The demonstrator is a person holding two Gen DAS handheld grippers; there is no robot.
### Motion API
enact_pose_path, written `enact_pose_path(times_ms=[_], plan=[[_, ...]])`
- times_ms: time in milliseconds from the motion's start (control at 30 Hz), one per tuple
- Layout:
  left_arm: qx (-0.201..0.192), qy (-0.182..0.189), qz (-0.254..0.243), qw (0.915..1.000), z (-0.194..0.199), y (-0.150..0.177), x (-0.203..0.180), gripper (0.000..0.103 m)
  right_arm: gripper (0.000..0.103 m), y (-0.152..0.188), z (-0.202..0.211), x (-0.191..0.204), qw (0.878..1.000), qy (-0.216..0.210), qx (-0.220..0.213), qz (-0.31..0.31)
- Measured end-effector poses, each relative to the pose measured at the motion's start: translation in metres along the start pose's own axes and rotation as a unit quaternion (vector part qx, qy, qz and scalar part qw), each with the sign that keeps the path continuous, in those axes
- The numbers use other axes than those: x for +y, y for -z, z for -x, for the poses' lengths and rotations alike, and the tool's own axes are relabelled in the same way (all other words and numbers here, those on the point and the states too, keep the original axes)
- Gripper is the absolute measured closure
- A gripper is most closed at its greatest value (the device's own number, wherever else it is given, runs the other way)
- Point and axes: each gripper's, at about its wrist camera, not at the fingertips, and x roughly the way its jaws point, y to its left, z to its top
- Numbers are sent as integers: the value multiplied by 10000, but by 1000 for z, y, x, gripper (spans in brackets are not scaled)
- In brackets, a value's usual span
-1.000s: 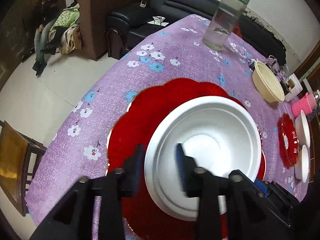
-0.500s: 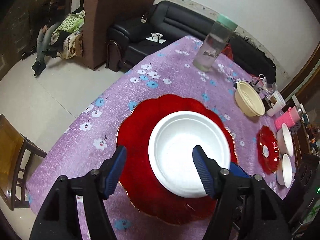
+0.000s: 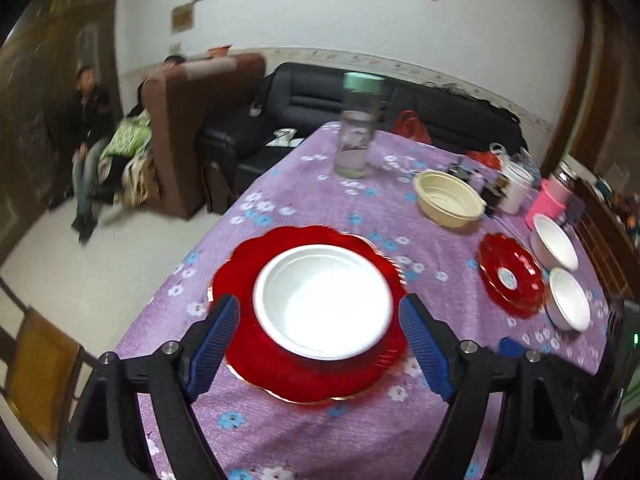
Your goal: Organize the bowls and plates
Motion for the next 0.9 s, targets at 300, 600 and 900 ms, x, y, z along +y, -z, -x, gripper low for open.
enact_pose_path(times_ms=[300,600,900], plan=[[315,431,-372,9979,-13,6,-50,21,49,7,55,-122,9863,788,-362,-1403],[622,742,-191,9951,-42,-12,-82,21,49,-20,10,-160,9657,731,-206,-2482],[1245,944,99,9877,-118,-38,-112,21,49,-30,-20,-167,9427,1091,-547,-3104]])
